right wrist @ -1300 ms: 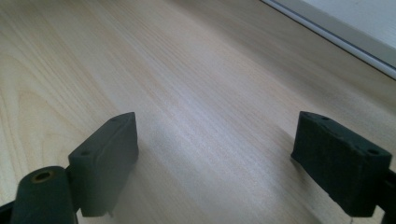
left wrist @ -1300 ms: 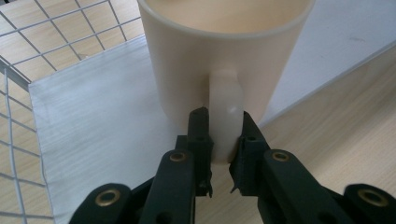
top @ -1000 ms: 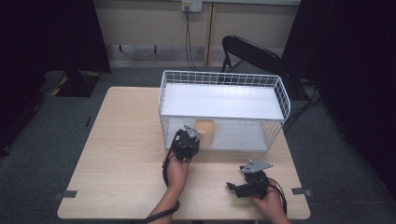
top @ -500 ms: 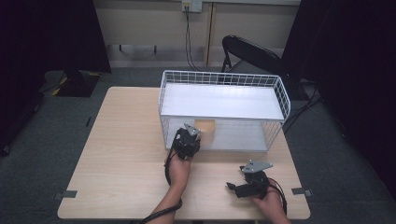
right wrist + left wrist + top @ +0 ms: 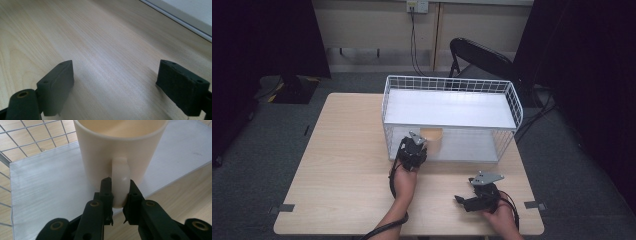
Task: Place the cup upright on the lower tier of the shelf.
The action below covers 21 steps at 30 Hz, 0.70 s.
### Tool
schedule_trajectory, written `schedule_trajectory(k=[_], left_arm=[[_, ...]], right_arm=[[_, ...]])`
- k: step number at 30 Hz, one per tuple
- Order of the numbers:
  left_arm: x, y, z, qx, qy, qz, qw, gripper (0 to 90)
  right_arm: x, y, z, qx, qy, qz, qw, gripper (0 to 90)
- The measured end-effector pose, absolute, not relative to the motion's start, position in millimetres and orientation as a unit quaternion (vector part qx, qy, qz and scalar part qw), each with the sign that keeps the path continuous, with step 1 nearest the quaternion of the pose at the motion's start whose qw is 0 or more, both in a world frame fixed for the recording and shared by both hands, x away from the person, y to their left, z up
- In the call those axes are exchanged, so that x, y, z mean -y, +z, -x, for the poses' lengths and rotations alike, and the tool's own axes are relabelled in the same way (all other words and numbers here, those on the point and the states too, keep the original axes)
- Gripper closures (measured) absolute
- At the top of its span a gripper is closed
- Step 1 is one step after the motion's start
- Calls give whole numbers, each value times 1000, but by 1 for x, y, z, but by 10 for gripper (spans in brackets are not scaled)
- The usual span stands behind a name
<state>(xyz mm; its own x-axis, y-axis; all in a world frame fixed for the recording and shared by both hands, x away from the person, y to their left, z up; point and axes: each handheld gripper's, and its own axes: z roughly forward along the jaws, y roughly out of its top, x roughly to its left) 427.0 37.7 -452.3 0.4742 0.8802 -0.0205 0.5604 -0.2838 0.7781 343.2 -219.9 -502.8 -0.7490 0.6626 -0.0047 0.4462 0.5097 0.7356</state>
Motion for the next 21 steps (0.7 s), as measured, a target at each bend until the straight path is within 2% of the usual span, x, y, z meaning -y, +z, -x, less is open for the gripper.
schedule_trajectory(k=[8,13,16,19,21], left_arm=[[-38,-453,-426,-465,216,-772,375,786],[-42,-455,-427,-472,213,-770,373,718],[-43,-456,-426,-478,213,-767,373,613],[-44,-456,-425,-475,215,-767,372,614],[-45,-455,-424,-477,210,-767,374,570]], right_arm=[[220,-503,-343,-857,375,-324,144,136],[220,-503,-343,-857,375,-324,144,135],[220,-503,-343,-857,375,-324,144,135],[220,-503,-343,-857,375,-324,144,136],[220,-503,-343,-857,375,-324,144,136]])
